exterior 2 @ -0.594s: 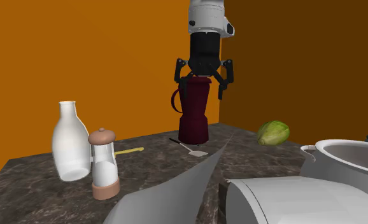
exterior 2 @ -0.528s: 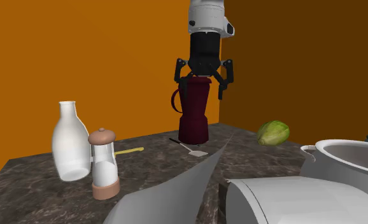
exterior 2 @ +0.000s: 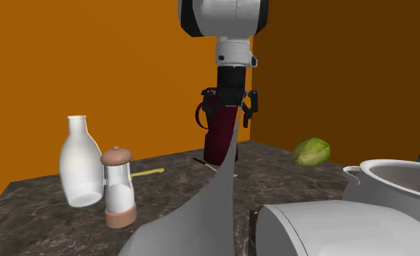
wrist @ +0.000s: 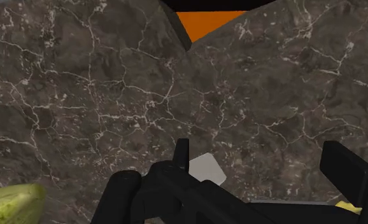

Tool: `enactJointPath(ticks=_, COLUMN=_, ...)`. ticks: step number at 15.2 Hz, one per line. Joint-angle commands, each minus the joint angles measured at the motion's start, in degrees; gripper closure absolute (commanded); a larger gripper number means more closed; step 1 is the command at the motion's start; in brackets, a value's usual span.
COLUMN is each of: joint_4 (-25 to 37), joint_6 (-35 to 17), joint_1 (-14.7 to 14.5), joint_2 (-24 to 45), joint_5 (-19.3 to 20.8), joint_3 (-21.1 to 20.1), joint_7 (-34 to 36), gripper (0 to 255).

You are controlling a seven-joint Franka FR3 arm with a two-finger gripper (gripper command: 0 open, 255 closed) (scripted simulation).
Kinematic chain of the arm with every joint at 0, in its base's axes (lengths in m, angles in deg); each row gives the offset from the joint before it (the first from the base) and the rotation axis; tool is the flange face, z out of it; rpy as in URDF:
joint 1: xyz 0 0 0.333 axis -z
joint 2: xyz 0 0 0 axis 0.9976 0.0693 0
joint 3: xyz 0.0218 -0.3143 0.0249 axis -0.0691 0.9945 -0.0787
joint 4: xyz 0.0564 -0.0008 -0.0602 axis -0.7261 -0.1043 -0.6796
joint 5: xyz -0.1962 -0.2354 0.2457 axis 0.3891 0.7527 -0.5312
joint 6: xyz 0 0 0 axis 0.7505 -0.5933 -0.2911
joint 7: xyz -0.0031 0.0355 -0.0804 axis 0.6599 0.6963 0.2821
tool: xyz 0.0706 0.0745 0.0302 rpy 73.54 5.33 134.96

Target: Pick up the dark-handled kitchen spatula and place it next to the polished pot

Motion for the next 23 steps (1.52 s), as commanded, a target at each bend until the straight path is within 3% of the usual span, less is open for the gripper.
enactJointPath(ticks=1, joint_4=1.09, joint_6=-3.19, joint_1=-0.50, joint_2=4.13, joint_5=0.06, joint_3=1.18, joint_7=-3.07, gripper=0)
enactJointPath(ticks=12, joint_4=13.62, joint_6=-14.35, joint_1=-3.27, joint_2=27.87, joint_5=-3.67, joint_3=3.48, joint_7=-17.35, gripper=0)
enactJointPath(ticks=23, joint_4=34.35, joint_6=-17.24, joint_1=-3.11, joint_2=51.64, joint_5=-7.74, joint_3=1.05, joint_7=-29.12, gripper=0)
